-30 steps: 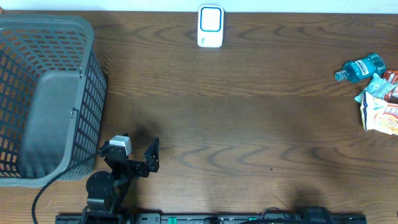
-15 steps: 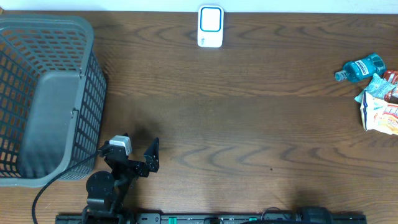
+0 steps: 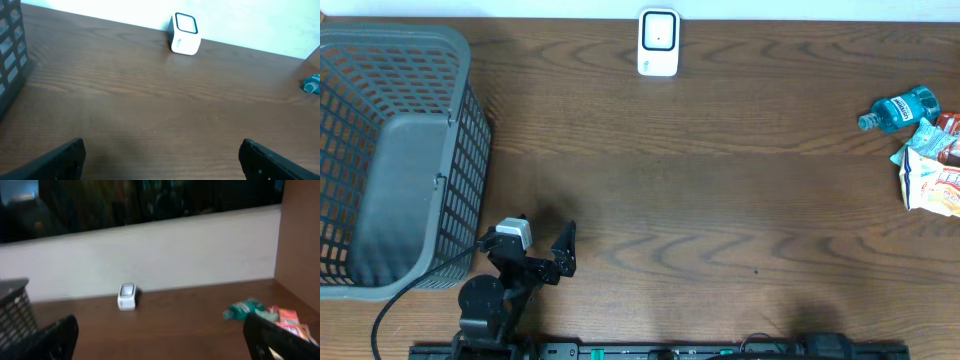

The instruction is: Scan the item barcode

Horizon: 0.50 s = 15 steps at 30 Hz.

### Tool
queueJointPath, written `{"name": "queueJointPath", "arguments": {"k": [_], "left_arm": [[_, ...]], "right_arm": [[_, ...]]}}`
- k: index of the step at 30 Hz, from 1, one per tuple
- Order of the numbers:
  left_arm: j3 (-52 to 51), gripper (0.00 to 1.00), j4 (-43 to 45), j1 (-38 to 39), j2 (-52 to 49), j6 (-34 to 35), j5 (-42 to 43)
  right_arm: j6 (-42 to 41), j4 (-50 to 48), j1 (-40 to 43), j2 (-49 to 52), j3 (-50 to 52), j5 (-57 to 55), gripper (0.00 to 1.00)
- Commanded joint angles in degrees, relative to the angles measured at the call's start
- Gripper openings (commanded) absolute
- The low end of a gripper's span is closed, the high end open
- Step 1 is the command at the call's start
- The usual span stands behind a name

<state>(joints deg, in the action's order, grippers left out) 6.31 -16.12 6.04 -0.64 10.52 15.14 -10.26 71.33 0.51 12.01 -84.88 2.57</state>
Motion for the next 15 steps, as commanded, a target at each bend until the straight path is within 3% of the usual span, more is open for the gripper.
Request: {"name": "queueJointPath", "arguments": {"k": [1,9,15], "left_arm": [[-0.9,0.98,-1.22,-0.13,0.31,0.11,0.72],[-0.9,0.98,-1.22,-0.13,0.31,0.11,0.72],[-0.9,0.98,-1.22,-0.13,0.31,0.11,0.72]], "right_arm": [[-0.44,-4.48,0.92,-4.39,8.79,-0.7,0.99],[-0.46,-22.05,0.92,-11.54,32.54,-0.66,0.99],[-0.42,-30.49,0.9,-11.65,44.35,-0.72,0.99]]}}
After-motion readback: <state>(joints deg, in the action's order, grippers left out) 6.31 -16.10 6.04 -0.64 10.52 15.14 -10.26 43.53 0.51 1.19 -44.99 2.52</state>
